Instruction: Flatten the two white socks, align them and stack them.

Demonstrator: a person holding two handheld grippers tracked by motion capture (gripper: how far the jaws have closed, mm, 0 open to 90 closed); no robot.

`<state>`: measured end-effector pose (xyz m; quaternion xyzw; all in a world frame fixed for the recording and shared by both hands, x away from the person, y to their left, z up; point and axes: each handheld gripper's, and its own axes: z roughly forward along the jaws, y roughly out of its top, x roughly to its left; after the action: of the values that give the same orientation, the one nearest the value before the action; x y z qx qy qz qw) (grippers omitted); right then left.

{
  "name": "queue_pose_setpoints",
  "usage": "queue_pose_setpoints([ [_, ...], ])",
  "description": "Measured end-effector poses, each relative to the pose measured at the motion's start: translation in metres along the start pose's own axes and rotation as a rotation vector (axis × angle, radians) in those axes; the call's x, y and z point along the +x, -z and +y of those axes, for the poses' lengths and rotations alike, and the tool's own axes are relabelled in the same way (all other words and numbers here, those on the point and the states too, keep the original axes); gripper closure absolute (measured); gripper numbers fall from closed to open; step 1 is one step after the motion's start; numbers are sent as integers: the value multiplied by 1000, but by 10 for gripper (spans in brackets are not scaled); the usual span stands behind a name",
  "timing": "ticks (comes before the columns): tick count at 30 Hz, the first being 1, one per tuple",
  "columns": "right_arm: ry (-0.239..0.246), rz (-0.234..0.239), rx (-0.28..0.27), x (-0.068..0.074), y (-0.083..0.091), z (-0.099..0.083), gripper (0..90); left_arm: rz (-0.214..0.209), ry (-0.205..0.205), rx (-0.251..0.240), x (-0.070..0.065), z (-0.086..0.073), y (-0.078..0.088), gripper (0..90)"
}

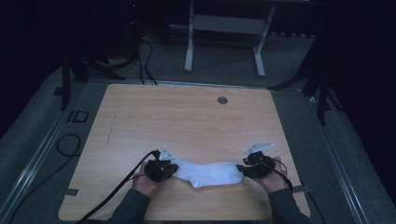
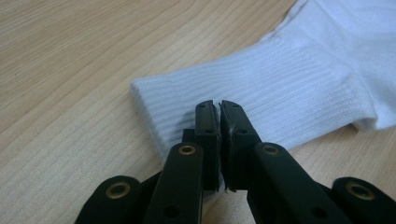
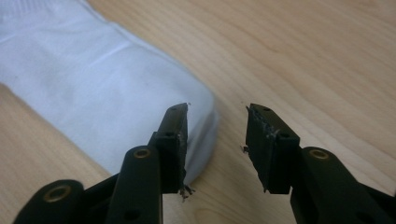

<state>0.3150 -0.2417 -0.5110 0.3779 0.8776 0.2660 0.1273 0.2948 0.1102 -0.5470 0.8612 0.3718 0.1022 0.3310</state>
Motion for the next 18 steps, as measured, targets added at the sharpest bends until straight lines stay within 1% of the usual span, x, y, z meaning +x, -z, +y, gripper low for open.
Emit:
queue_pose_setpoints([
  [5, -28, -10, -21, -6, 4, -1, 568, 1, -7, -10, 1, 0, 2, 842],
  [10, -52, -24, -40, -11, 8, 0, 559, 8, -9, -32, 1, 1, 6, 825],
  [13, -57, -30, -46, -13, 9, 0, 557, 12, -9, -41, 2, 2, 9, 820],
  [18, -65, -36, -50, -16, 11, -1, 555, 25, 3, -48, 5, 2, 10, 814],
])
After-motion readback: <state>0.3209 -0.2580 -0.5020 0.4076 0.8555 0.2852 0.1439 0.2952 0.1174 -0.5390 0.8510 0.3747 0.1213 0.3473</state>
